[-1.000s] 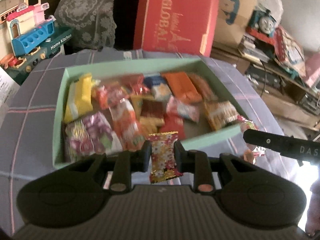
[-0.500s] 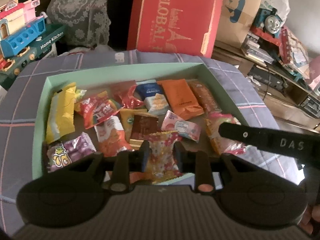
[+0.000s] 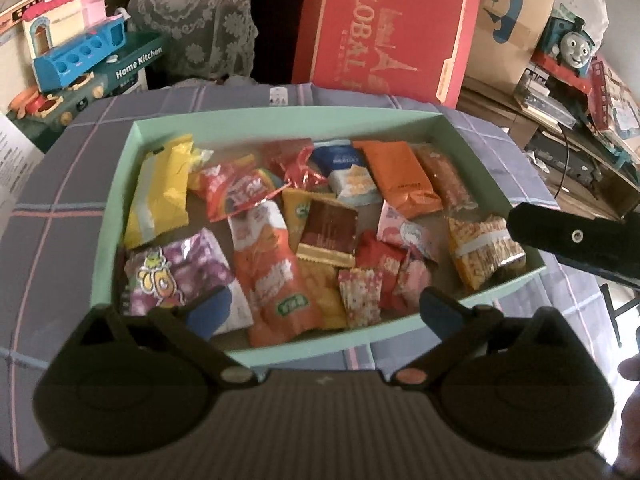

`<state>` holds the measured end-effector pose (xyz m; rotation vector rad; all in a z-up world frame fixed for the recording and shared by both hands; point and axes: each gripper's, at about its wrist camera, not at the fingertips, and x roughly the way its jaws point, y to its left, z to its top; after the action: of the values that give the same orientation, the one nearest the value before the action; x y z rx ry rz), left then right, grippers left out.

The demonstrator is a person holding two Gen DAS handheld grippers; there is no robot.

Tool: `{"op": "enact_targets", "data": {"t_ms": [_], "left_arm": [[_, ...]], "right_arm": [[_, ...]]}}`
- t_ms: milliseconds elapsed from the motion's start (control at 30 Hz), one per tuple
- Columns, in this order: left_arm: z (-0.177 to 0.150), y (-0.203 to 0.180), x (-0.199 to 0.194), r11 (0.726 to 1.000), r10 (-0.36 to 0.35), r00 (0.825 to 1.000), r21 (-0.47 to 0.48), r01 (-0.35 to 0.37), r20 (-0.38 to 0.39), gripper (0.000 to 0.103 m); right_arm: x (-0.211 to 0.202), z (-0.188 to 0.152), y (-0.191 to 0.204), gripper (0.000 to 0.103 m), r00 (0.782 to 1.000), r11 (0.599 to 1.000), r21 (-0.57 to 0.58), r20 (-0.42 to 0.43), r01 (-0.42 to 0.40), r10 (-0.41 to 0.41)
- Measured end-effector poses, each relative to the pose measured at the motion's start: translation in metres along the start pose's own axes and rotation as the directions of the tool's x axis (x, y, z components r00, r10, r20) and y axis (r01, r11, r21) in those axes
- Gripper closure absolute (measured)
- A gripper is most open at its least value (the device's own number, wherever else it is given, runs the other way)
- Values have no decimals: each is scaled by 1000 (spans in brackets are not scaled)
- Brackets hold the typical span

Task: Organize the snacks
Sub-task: 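Lower the floral packet and red-white candy into the box and release both, then grasp the pink-patterned pouch with the left gripper while the right grasps an orange candy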

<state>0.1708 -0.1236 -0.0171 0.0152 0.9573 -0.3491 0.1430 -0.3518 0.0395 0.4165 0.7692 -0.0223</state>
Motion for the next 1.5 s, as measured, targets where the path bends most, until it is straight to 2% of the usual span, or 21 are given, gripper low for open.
{"op": "enact_targets", "data": {"t_ms": [1000, 1133, 1267, 1367, 1500], "left_arm": [[-50, -5, -51, 1000, 10, 1000, 7, -10, -13, 0], [-62, 7, -47, 1000, 21, 999, -3, -21, -33, 0], [-84, 29, -41, 997, 60, 996, -34, -62, -63, 0], [-98, 50, -36, 991, 100, 992, -80, -107, -79, 0], [-104, 78, -26, 975, 142, 984, -155, -158, -111, 0]], "right_arm": [[-60, -55, -32, 0, 997, 995, 72, -37, 68, -65], [-59, -67, -36, 0, 994, 994, 59, -60, 91, -88], [-55, -89, -42, 0, 989, 991, 40, -82, 126, -122], [-50, -104, -45, 0, 979, 984, -4, -96, 180, -180], [-40, -116, -55, 0, 966, 975, -3, -130, 224, -223]]}}
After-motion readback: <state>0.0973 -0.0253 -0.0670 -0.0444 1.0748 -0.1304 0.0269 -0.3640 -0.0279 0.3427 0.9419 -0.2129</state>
